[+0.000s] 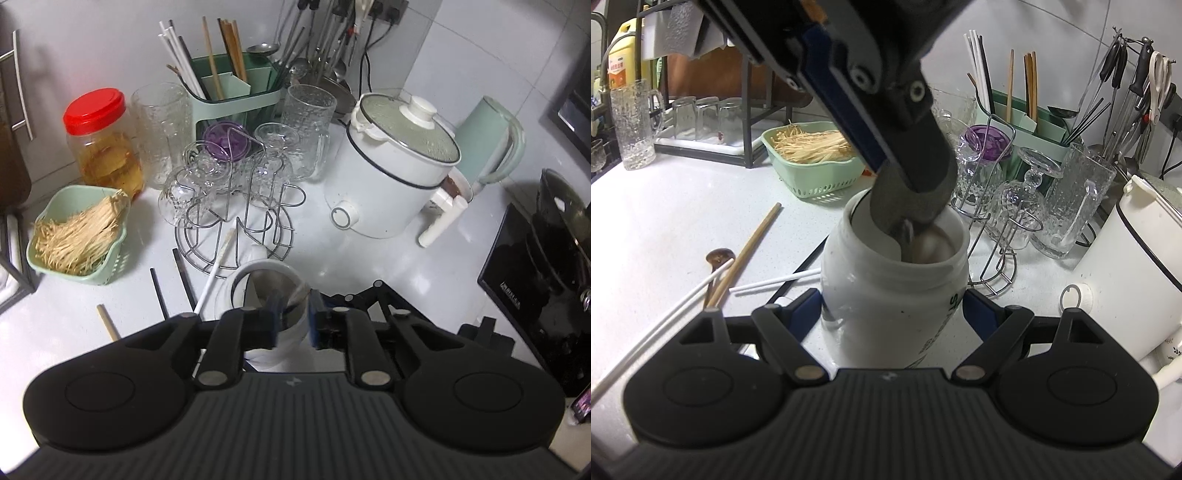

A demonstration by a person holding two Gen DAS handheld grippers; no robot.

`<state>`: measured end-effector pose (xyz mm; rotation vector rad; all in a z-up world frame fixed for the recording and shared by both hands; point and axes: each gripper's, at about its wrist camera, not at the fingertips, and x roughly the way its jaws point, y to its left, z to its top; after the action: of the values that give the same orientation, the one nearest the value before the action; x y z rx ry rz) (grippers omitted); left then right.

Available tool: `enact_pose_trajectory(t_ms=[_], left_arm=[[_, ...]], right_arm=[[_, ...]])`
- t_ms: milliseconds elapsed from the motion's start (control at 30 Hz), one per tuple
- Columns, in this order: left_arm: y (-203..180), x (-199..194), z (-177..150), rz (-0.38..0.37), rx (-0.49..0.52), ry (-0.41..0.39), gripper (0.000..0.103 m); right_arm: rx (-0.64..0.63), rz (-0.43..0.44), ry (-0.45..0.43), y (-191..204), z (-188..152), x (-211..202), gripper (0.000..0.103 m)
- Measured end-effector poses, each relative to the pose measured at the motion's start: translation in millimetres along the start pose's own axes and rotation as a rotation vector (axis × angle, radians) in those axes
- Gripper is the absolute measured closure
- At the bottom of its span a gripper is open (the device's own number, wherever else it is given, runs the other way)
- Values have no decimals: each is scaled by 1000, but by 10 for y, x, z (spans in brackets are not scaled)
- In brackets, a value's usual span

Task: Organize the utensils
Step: 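Move the open left gripper back to the utensil pile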

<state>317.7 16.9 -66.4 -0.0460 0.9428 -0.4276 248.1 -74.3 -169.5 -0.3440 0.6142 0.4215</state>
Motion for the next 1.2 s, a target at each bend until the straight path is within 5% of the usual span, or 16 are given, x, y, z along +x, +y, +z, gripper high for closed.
enact_pose_trajectory(t_ms=[133,500,1200], left_arm=[[27,-168,23,14,-24,-42,68],[270,-642,-32,16,-146,-141,67],[880,-753,-1076,83,-460,-157,57]], right_arm=[[-7,2,3,-1,0,1,18],[-17,1,14,9,8,3,18],[96,48,26,-135,16,-59,21]])
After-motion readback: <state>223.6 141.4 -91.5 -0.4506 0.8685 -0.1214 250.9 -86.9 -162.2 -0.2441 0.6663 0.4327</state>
